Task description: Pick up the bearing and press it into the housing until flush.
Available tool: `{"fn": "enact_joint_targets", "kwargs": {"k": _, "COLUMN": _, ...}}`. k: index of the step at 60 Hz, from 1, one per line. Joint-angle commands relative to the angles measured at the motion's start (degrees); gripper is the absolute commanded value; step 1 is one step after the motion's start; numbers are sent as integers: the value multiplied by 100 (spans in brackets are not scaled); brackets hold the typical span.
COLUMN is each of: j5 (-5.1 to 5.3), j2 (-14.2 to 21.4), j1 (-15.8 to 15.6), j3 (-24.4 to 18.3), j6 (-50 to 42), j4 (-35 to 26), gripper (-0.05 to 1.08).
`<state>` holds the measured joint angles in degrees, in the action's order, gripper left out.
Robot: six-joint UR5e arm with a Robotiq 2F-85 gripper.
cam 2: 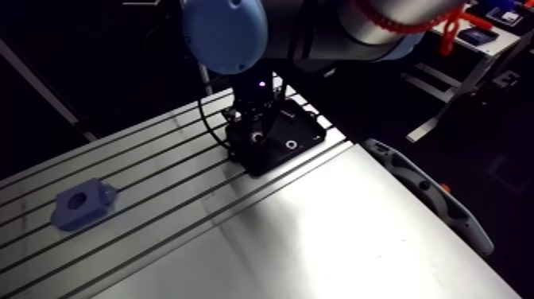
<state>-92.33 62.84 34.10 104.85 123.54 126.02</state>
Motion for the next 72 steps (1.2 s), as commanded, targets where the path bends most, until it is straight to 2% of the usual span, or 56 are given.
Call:
{"fn": "enact_joint_targets", "kwargs": {"k": 1, "j5": 0, "j2": 4, "j1": 1, "j3": 14, "j6": 0, "j4": 6, "gripper": 52}}
{"fn": "enact_joint_targets", "kwargs": {"k": 51, "j5": 0, "j2": 73, "j1": 1, "j3": -11, "j6": 0, "j4": -3, "gripper": 57}}
{"fn": "enact_joint_targets", "kwargs": {"k": 72, "j5": 9, "j2": 408, "j1": -8, "j3": -4, "j6": 9, "j4": -105, "gripper": 57}}
